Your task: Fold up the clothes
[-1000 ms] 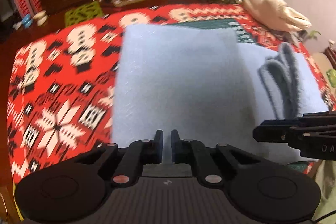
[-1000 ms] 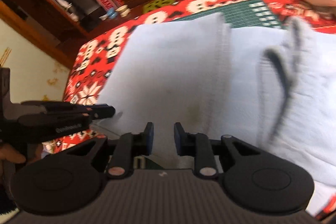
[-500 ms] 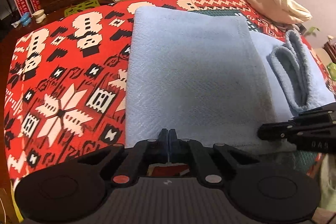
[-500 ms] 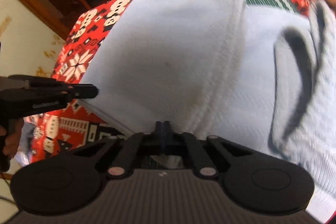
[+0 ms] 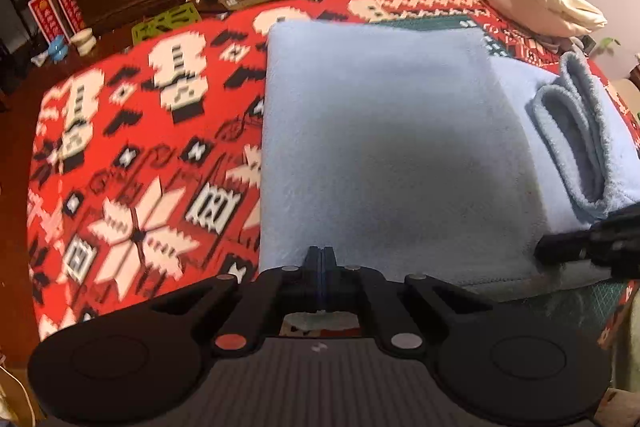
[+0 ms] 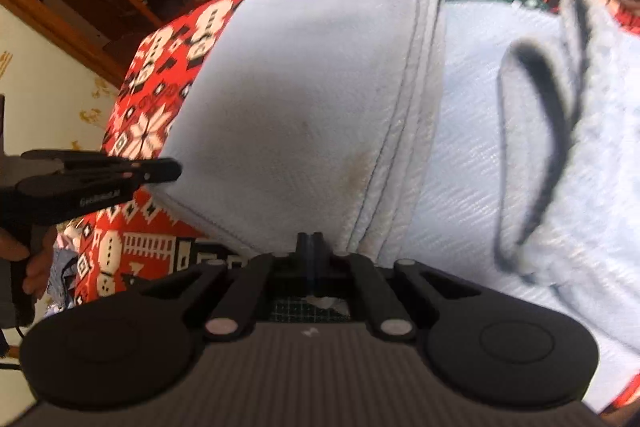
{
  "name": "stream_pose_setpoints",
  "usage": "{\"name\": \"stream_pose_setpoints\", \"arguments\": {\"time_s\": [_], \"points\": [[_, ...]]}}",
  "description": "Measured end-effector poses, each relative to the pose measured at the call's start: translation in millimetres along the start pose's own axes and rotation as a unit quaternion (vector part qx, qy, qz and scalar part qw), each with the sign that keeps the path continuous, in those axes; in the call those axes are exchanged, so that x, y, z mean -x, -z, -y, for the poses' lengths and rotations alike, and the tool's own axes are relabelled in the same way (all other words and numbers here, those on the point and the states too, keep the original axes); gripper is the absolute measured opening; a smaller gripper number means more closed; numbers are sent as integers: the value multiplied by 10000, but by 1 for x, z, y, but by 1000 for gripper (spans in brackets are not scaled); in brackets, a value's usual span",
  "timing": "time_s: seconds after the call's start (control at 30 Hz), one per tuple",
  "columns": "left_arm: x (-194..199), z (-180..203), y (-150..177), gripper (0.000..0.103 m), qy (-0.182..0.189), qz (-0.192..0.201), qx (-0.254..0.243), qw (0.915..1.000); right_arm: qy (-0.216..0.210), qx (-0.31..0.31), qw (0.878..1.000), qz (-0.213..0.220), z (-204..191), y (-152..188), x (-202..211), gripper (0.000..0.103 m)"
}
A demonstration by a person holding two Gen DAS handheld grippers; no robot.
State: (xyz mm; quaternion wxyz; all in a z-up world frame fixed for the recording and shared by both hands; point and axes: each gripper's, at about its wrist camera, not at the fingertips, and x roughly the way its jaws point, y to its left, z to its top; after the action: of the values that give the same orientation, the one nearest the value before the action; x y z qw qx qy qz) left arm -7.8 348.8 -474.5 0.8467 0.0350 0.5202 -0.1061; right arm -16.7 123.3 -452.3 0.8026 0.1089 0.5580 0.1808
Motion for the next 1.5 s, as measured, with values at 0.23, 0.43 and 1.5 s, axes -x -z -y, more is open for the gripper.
{"name": "stream_pose_setpoints", "arguments": {"time_s": [0.23, 0.43, 1.5], "points": [[-2, 11, -53, 4, 446, 581, 202, 9971, 102, -42, 9968, 790, 18, -56, 5, 10], [-50, 16, -108, 4, 761, 626, 364, 9945, 13, -441, 9922, 1166, 36, -112, -23, 10], [-32, 138, -119, 8, 1704, 257, 131, 9850, 763, -1684, 9712, 1501, 172, -3, 150, 28]]}}
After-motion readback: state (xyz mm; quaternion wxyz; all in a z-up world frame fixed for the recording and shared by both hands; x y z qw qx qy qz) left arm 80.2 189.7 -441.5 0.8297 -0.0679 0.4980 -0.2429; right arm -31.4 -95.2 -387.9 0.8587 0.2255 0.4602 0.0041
